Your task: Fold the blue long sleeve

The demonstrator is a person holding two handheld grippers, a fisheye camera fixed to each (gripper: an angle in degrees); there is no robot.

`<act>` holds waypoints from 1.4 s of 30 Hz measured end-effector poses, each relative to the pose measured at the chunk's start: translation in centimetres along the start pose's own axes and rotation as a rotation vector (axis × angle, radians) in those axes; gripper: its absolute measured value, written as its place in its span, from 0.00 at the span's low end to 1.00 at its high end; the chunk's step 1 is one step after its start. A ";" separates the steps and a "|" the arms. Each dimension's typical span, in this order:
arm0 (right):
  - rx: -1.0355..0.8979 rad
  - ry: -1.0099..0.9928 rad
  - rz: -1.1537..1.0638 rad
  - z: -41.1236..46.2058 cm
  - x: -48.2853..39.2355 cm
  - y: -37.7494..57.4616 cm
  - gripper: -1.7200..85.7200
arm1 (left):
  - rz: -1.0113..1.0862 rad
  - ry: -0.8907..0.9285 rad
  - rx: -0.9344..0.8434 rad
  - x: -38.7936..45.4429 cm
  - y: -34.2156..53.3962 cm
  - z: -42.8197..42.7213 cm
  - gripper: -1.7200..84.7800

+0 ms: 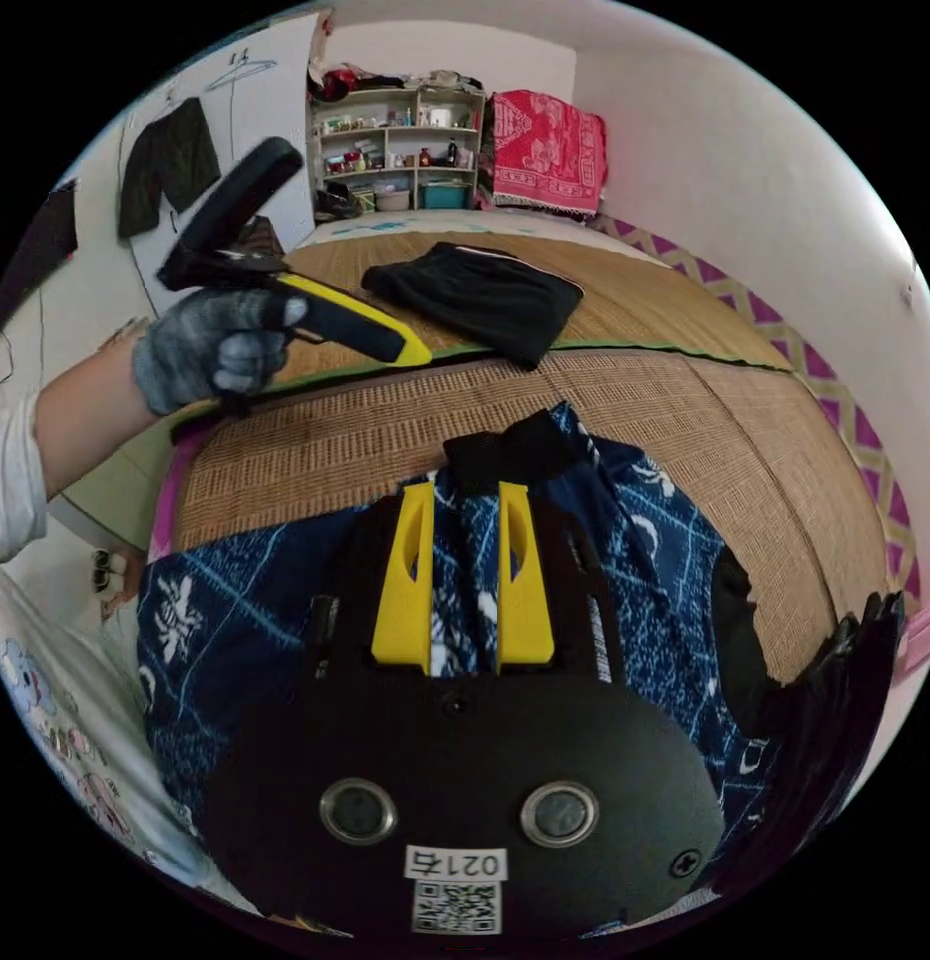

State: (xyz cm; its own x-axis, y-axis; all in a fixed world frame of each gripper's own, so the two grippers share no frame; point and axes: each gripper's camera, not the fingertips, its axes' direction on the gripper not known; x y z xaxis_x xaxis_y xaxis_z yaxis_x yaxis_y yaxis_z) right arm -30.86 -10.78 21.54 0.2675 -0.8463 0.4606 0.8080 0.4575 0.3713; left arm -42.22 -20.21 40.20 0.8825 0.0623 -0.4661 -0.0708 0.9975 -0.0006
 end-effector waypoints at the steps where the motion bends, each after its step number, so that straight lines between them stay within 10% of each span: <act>1: -0.023 0.003 -0.001 0.8 -0.2 -0.7 0.13 | 0.007 0.006 0.004 0.3 0.5 -0.4 0.01; 7: -0.083 -0.046 0.098 2.3 1.3 -0.8 0.10 | 0.034 0.014 0.012 1.7 2.1 -1.7 0.01; 17: 0.456 -0.413 0.543 -14.0 13.2 14.3 0.02 | 0.020 0.049 0.039 5.0 2.2 -2.0 0.01; 29: 0.912 0.107 1.218 -44.1 14.1 63.0 0.02 | 0.076 0.112 0.002 14.1 1.0 1.1 0.01; 42: 1.090 0.137 1.611 -44.6 4.2 87.1 0.02 | 0.224 0.202 -0.035 27.6 -0.3 4.1 0.01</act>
State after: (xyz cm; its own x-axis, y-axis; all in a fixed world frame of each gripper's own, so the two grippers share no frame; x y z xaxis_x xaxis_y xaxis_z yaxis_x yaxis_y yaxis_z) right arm 64.12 13.33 19.86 0.3809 0.4815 0.7893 -0.7991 0.6009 0.0190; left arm -15.92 -18.66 31.01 0.7332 0.2690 -0.6245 -0.2721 0.9577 0.0931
